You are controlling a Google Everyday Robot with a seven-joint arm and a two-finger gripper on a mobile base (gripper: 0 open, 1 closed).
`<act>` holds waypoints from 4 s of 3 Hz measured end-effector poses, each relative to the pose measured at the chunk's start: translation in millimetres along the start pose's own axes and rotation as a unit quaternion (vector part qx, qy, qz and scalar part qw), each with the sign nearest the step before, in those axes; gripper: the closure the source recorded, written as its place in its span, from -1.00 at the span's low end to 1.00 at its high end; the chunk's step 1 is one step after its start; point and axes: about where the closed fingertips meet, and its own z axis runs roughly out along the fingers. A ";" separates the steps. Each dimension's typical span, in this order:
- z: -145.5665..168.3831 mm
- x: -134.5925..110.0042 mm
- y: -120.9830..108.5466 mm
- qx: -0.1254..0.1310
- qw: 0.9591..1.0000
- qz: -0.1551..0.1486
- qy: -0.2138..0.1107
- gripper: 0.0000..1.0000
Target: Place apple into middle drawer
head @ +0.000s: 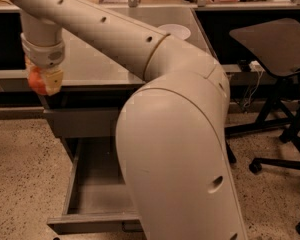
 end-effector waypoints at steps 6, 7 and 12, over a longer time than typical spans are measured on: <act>116.3 -13.7 149.1 -0.233 0.954 -0.173 0.082 1.00; 119.7 -6.5 148.3 -0.243 0.944 -0.189 0.114 1.00; 164.9 66.8 267.5 -0.078 0.958 -0.225 0.161 1.00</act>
Offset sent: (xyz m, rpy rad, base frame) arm -0.1053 -0.0643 -0.0976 0.1758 0.2371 0.0409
